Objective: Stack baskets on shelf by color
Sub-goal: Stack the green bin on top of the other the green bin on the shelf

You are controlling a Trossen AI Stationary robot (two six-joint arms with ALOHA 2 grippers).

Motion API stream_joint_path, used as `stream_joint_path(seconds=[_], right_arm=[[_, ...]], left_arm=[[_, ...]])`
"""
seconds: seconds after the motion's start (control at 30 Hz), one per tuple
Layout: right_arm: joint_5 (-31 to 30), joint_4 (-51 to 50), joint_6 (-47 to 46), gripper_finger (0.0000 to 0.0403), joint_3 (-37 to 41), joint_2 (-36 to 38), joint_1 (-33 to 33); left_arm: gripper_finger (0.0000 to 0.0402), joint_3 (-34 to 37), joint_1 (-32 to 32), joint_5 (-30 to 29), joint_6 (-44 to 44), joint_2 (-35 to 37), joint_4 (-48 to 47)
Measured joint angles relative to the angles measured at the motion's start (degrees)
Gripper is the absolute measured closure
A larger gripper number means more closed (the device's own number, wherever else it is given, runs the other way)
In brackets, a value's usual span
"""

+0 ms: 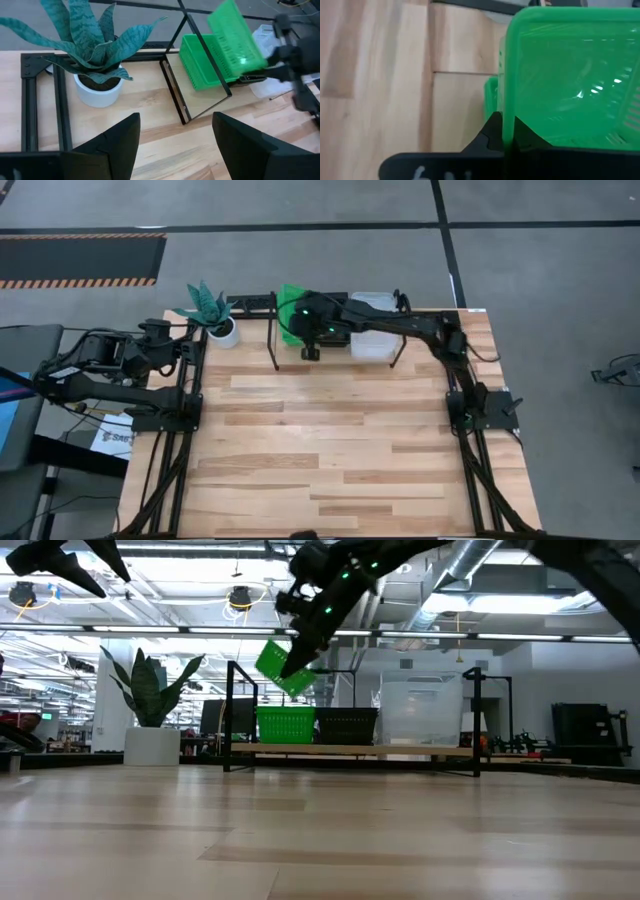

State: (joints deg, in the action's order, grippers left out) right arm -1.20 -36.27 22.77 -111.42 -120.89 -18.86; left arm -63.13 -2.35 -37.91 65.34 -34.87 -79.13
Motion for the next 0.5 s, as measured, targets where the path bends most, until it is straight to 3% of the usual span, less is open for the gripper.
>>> stream_joint_path(seconds=[0.23,0.5], right_arm=[[-0.1,-10.5,-0.2,0.0393,-12.3,-7.4,-1.9],[-0.3,-15.4,0.8,0.0397,-14.7,-9.8,-2.2]], left_arm=[[0.0166,0.0,-0.1,-0.8,0.5,0.0,0.0],[0.0166,0.0,-0.1,-2.3,1.5,0.0,0.0]])
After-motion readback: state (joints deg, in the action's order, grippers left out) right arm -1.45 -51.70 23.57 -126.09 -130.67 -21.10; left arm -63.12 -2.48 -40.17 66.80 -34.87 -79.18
